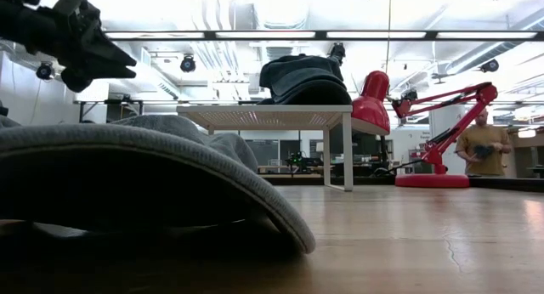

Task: Pick & Place hat
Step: Put the top left gray cap on the shelf

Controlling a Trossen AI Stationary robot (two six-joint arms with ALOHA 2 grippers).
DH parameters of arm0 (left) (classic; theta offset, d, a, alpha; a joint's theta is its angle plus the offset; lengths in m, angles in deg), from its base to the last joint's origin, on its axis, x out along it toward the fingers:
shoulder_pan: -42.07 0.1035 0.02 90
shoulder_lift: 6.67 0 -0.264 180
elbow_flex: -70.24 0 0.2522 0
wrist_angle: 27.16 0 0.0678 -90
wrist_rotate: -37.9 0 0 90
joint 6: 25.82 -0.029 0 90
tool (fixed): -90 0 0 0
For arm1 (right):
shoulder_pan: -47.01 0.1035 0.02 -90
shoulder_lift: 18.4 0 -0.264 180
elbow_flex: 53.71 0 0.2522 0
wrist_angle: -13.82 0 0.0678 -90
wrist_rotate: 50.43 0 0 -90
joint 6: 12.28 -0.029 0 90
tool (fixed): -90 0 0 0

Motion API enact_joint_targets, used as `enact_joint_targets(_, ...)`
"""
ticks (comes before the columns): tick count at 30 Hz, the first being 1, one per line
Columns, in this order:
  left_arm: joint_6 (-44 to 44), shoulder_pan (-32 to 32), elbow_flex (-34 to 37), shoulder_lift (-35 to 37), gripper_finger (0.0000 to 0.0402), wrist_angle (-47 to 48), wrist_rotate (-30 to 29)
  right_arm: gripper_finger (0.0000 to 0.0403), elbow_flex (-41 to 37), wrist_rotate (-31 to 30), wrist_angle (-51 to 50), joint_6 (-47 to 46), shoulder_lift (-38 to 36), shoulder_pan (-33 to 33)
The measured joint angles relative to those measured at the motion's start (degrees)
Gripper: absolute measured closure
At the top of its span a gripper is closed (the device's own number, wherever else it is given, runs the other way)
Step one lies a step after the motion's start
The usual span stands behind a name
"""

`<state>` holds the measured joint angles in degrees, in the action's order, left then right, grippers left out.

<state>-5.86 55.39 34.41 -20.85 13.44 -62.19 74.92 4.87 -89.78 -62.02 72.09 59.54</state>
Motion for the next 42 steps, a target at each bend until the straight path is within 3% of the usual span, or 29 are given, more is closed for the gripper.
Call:
enact_joint_targets(4, 0.0, 0.0, -5.7, -4.7, 0.0259, 7.3, -2.5, 0.0375, -9.6, -0.2, 1.6, -5.6, -5.1, 2.2)
enact_joint_targets(8, 1.2, 0.0, -11.8, -10.6, 0.0259, 13.3, -3.4, 0.0376, -21.3, -0.2, 10.8, -7.0, -11.7, 3.5)
enact_joint_targets(14, 5.4, -1.0, -20.4, -19.9, 0.0259, 22.6, -3.4, 0.0376, -40.0, 0.0, 32.5, -0.2, -21.5, 3.9)
enact_joint_targets(20, 7.6, -5.7, -27.6, -27.4, 0.0259, 24.8, -3.5, 0.0376, -56.3, 2.2, 51.3, 6.1, -30.6, 3.8)
enact_joint_targets(24, 10.5, -10.9, -31.9, -31.9, 0.0259, 27.0, -8.4, 0.0376, -65.2, 3.3, 58.8, 6.7, -36.6, 3.8)
enact_joint_targets(33, 20.1, -22.7, -40.4, -43.0, 0.0259, 33.4, -17.8, 0.0376, -76.5, 5.2, 63.6, 7.2, -49.7, 3.8)
enact_joint_targets(42, 29.6, -27.3, -48.8, -53.1, 0.0259, 39.9, -18.8, 0.0376, -82.6, 5.6, 66.2, 11.4, -61.5, 3.8)
